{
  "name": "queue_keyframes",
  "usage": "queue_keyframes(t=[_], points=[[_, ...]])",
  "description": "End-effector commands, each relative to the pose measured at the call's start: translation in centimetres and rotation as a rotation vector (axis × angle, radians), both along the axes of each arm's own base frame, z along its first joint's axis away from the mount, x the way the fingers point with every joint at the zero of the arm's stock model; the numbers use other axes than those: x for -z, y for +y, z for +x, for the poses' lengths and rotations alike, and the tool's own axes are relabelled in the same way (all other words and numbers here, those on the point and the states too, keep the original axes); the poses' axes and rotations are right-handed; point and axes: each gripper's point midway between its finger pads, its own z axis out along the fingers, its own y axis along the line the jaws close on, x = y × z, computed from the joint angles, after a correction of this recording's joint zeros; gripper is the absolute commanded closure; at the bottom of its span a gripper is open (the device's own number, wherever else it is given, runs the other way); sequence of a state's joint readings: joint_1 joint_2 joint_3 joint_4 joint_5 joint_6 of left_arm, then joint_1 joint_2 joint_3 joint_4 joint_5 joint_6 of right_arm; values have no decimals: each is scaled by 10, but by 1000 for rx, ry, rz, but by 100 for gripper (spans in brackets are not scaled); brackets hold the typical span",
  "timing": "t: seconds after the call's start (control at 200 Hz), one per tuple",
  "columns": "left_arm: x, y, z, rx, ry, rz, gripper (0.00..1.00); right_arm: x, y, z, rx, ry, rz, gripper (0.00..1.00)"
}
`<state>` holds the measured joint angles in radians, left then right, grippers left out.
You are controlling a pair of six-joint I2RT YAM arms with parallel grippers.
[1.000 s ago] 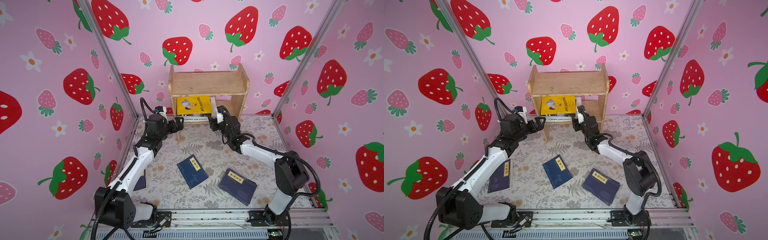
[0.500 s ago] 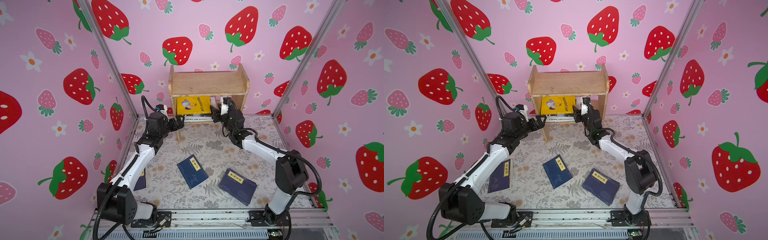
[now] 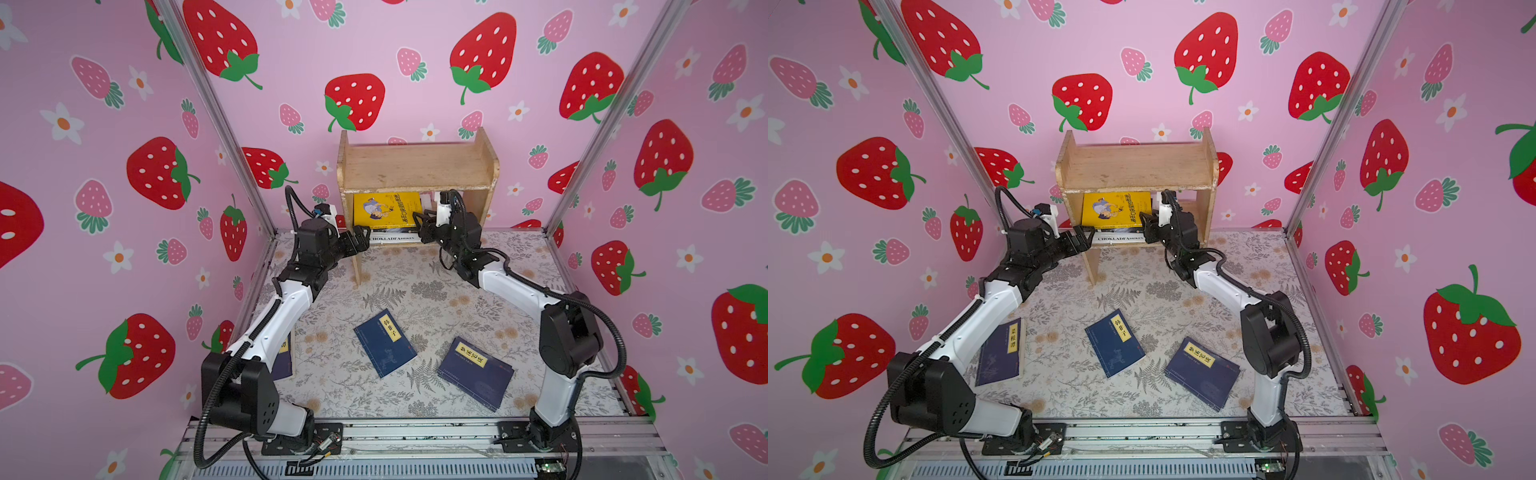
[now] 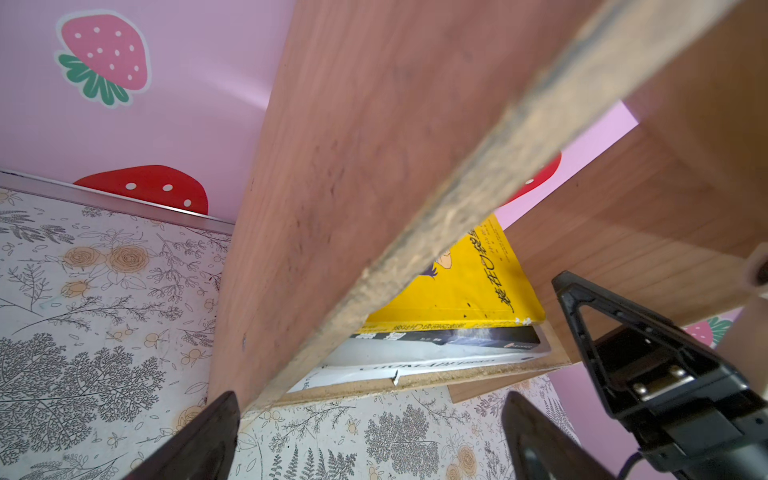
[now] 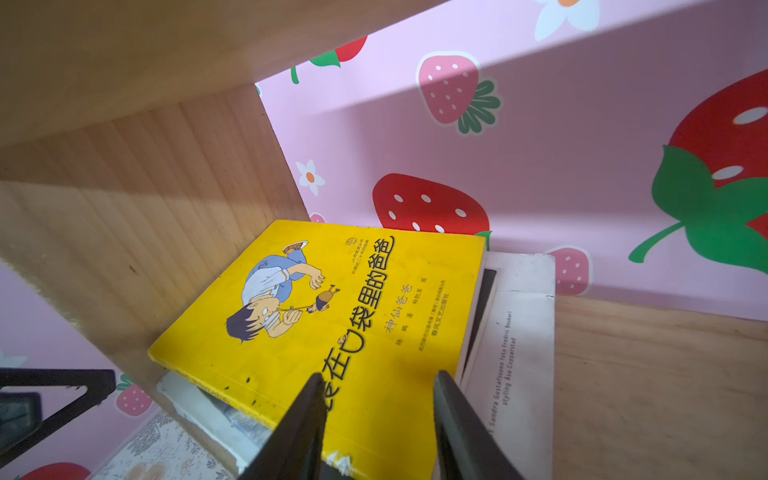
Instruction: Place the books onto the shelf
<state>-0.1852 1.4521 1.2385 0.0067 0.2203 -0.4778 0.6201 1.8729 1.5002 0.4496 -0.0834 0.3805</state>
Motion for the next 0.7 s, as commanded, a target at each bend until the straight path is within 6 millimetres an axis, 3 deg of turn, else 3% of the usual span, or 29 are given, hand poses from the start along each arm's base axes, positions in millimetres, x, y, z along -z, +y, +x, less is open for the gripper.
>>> queue_keyframes(t=[0.0,0.33,0.465,0.55,0.695], points=[[-32,-1,5,8,-82,-27,1,-17,6,-1,-58,15,57,58],[-36,-2,5,16,-91,-44,1,-23,4,-3,-91,50,105,60],[-35,-4,5,21,-90,-54,1,-29,-17,-9,-11,-23,144,50],[-32,-4,6,21,-85,-59,1,-34,-30,-14,26,-57,189,49],[-30,-5,8,24,-84,-65,1,-39,-30,-11,31,-53,197,49]])
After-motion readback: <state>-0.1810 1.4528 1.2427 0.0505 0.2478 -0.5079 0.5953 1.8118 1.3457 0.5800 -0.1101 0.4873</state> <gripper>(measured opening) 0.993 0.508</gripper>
